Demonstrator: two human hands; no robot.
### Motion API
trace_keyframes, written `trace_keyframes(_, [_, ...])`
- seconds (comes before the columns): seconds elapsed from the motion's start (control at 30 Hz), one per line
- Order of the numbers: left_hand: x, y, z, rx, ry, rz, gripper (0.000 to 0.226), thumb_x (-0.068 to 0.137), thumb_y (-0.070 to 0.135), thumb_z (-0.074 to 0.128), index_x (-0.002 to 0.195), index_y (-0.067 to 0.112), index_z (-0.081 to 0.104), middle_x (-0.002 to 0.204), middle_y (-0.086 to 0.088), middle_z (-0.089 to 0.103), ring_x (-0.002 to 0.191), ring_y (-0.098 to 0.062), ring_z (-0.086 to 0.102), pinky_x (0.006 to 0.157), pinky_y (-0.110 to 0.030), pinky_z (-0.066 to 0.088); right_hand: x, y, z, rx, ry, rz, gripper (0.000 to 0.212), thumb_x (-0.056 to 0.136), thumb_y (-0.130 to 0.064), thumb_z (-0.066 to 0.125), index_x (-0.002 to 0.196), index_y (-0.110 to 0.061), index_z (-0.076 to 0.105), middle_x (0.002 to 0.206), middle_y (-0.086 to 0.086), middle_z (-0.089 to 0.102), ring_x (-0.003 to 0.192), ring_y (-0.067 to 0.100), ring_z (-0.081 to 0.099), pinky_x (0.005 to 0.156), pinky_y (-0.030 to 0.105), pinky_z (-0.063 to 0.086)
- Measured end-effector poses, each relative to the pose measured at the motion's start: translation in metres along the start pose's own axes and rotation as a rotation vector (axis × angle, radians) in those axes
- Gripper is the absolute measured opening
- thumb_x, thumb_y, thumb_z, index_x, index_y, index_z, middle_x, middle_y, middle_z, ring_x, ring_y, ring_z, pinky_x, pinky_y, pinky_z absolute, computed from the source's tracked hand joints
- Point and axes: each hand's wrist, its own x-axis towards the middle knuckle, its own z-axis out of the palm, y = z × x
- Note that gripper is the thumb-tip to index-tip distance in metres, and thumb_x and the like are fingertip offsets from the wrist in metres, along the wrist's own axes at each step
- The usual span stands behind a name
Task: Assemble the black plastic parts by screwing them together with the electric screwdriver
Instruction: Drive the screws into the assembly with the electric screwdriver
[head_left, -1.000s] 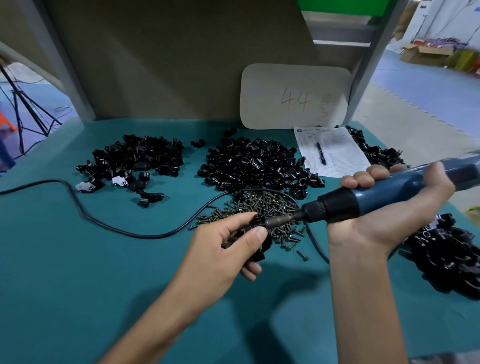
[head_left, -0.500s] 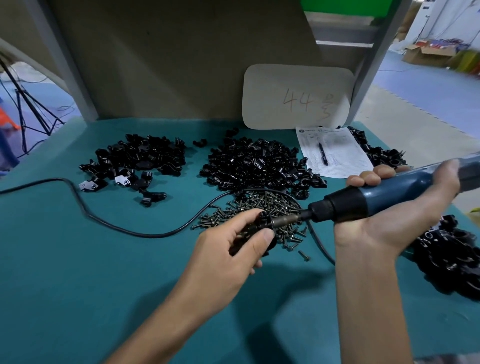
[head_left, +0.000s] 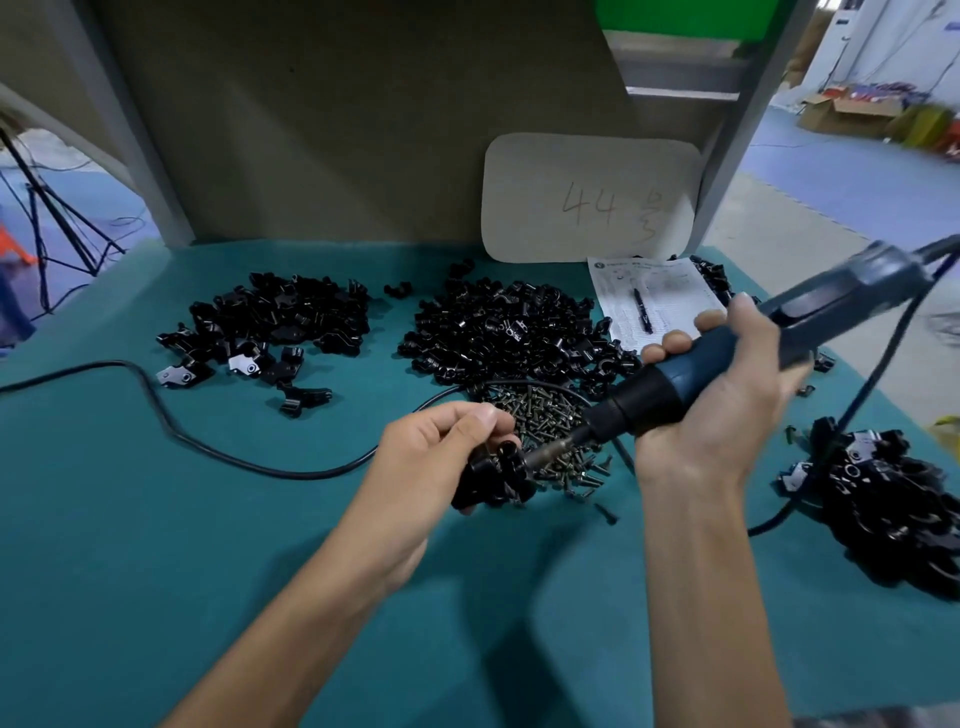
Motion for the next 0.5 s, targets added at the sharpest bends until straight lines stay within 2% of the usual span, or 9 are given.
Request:
trace_keyframes(0.17, [0.002,-0.006,-0.003,0.041,-0.029,-0.039,0.028,0.103,0.025,0.054,0.09,0.012,0.076,0.087,-0.016,0.074,0.054,-0.009,0.057,0.044,-0.02,0.039,0.006,0.008,-0.007,-0.041,0.002,0.065,0.061,0.095,-0.014,0.07,0.145,-0.018,0.036,0.087,0.004,0.064,0.059,0.016,0.056,0.056,0.029,0.052])
trace_keyframes(0.33, [0.006,-0.012,-0.005,-0.004,-0.042,-0.157,0.035,0.103,0.032,0.055,0.086,0.013,0.079,0.068,0.0,0.066,0.052,-0.013,0.053,0.045,-0.022,0.04,0.014,0.014,-0.009,-0.01,0.001,0.1,0.069,0.092,-0.005,0.069,0.148,-0.029,0.035,0.081,0.002,0.061,0.058,0.015,0.056,0.055,0.029,0.052])
trace_keyframes(0.5, [0.01,-0.011,-0.007,0.0,-0.074,-0.231,0.038,0.103,0.037,0.052,0.086,0.017,0.08,0.066,0.005,0.068,0.049,-0.015,0.058,0.042,-0.022,0.044,0.017,0.022,-0.009,-0.026,-0.035,0.113,0.075,0.089,-0.004,0.071,0.148,-0.036,0.036,0.076,0.001,0.06,0.057,0.016,0.056,0.054,0.029,0.051])
